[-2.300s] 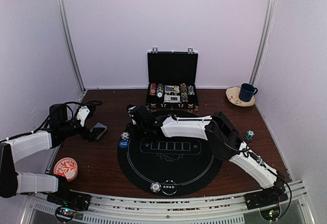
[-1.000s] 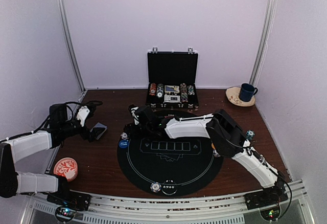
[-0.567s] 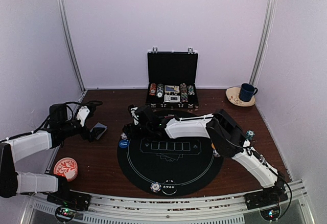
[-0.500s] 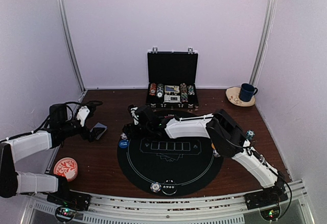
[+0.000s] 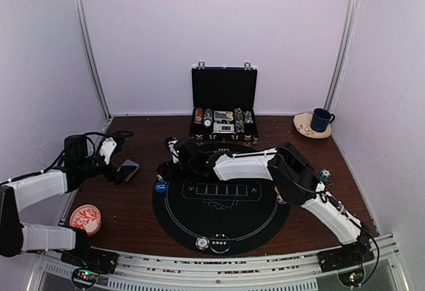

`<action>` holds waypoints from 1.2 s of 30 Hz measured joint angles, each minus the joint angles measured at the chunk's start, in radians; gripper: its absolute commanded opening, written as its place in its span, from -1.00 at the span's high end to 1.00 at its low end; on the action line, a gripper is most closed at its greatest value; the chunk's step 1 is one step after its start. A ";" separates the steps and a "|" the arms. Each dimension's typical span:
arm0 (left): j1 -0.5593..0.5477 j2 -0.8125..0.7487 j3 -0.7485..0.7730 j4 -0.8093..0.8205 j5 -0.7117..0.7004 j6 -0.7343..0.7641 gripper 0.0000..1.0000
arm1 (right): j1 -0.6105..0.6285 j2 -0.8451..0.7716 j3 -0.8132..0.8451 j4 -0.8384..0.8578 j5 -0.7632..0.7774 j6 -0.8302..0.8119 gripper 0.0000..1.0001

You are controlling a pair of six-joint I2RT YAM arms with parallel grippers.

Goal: Distribute texas hold em gaming equipment
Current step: Pick up the poker chip from the pile of poker chips.

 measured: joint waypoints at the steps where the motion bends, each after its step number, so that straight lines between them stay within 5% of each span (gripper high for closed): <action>1: 0.000 0.000 0.000 0.000 0.000 0.000 -0.96 | 0.000 0.000 0.000 -0.001 0.008 -0.002 -0.61; 11: 0.000 0.002 0.000 0.000 0.000 0.000 -0.96 | -0.008 -0.184 -0.164 -0.071 0.134 -0.052 -0.89; 19: 0.000 0.001 0.000 0.000 -0.001 0.000 -0.96 | -0.015 -0.597 -0.407 -0.175 0.350 -0.091 -1.00; 28: 0.000 -0.003 0.000 0.000 -0.001 0.000 -0.96 | -0.119 -1.051 -0.912 -0.290 0.581 0.036 -1.00; 36: 0.000 -0.003 0.000 0.000 -0.003 0.000 -0.95 | -0.351 -1.299 -1.260 -0.331 0.625 0.112 -1.00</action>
